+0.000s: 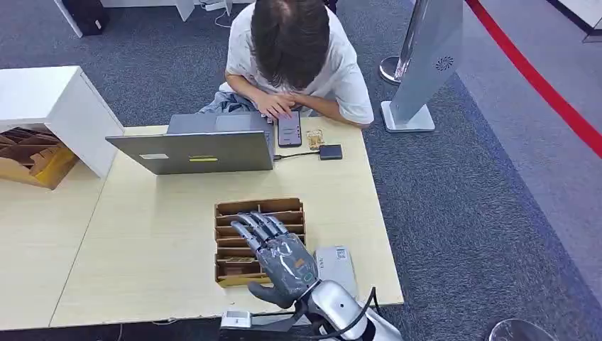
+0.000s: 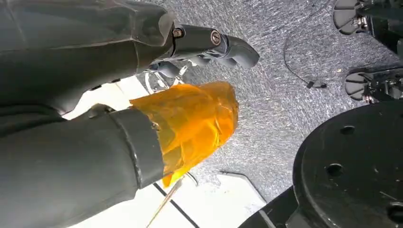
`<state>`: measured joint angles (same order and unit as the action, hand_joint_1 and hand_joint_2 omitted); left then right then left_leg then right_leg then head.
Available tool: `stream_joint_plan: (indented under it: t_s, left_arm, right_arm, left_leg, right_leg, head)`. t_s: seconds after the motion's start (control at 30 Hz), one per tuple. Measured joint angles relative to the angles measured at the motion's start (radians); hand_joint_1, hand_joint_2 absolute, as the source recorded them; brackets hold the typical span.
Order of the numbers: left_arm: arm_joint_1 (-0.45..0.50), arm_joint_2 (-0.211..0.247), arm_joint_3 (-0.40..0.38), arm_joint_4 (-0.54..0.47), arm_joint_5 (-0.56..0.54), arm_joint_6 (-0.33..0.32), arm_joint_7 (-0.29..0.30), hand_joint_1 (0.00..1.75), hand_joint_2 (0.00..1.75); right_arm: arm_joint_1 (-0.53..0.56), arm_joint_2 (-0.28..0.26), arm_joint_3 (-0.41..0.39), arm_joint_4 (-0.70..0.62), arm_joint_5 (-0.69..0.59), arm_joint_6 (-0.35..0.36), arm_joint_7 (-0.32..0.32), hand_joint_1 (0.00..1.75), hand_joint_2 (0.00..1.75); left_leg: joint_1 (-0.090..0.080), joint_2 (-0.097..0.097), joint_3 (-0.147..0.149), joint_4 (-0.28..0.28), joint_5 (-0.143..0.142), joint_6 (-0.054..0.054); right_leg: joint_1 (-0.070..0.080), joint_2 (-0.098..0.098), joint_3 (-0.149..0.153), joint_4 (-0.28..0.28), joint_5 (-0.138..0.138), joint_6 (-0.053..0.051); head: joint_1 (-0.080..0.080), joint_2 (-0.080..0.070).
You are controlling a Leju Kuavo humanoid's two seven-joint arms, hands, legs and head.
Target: Pass the card to the sensor for recognition and then transmit it.
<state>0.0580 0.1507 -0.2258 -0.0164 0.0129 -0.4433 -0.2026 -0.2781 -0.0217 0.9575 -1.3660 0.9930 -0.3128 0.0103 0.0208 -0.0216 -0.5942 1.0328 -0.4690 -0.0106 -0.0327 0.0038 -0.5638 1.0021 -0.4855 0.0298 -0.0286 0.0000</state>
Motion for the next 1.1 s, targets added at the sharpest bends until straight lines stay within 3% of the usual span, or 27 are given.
stream_joint_plan:
  t_s: [1.1]
  left_arm:
    - [-0.001, 0.005, 0.152, 0.0, -0.154, -0.009, 0.0, 0.0, 0.0]
  right_arm:
    - [0.0, -0.001, 0.0, 0.024, 0.035, -0.003, 0.037, 0.07, 1.75]
  left_leg:
    - [0.0, 0.0, 0.0, 0.0, 0.0, 0.0]
  right_leg:
    - [0.0, 0.0, 0.0, 0.0, 0.0, 0.0]
  head:
    - [0.0, 0.0]
